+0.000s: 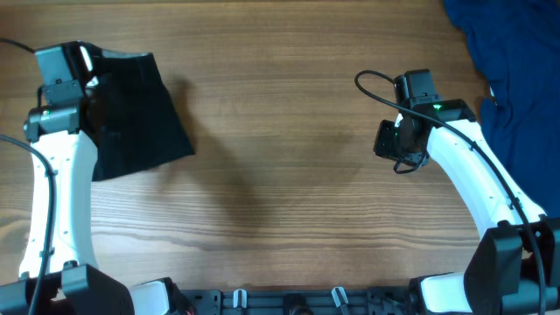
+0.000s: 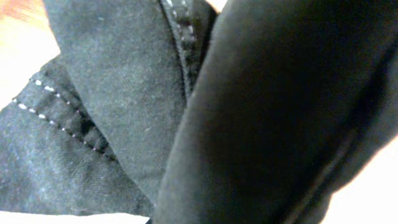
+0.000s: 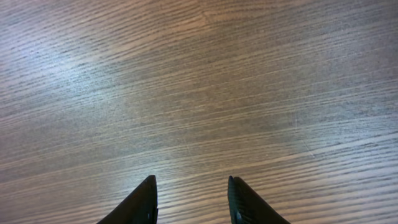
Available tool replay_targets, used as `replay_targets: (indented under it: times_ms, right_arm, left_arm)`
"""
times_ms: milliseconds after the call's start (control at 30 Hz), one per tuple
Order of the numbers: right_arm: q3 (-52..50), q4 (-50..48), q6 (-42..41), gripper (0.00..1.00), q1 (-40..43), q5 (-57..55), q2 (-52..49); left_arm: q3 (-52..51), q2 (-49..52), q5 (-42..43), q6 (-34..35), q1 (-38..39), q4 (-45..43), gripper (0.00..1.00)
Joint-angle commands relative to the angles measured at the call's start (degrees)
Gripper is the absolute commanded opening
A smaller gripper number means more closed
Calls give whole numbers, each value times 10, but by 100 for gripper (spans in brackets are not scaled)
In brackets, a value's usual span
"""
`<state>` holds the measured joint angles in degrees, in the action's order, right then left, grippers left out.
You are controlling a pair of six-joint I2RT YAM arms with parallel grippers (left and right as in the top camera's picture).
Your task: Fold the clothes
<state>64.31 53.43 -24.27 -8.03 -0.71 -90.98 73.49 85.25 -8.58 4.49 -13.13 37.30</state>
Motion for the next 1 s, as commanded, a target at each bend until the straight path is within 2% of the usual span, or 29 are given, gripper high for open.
replay_targets:
  times_ms: [0, 133, 400, 433, 467, 500, 567, 633, 733, 767, 833, 900, 967]
  right_arm:
    - [2, 2, 6, 37, 1, -10, 10]
    - [2, 3, 18, 37, 1, -10, 10]
    - [2, 9, 17, 38, 1, -10, 10]
    - [2, 9, 16, 37, 1, -10, 10]
    - [2, 9, 16, 38, 1, -10, 10]
    - [2, 9, 16, 38, 1, -10, 10]
    - [2, 9, 16, 38, 1, -10, 10]
    - [2, 10, 17, 38, 1, -10, 10]
    - [2, 10, 16, 38, 1, -10, 10]
    - [2, 10, 17, 42, 1, -9, 10]
    - [2, 3, 18, 58, 1, 1, 10]
    - [2, -12, 20, 84, 1, 20, 10]
    - [2, -64, 56, 99, 1, 56, 10]
  left_arm:
    - [3, 14, -24, -54, -28, -51, 4]
    - [3, 47, -15, -88, -53, -103, 4]
    - [3, 100, -14, -88, -106, -168, 8]
    - [3, 104, -13, -88, -112, -175, 16]
    - [3, 110, -15, -88, -120, -185, 75]
    - [3, 111, -24, -85, -128, -188, 100]
    - [12, 111, -80, -51, -148, -188, 100]
    - [26, 108, -79, -51, -151, -177, 100]
    - [30, 85, -10, -51, -122, -168, 100]
    - [30, 78, 21, -51, -101, -162, 100]
    - [30, 74, 54, -51, -35, -138, 100]
    - [30, 74, 58, -51, 41, -113, 100]
    - [30, 74, 63, -44, 109, -95, 100]
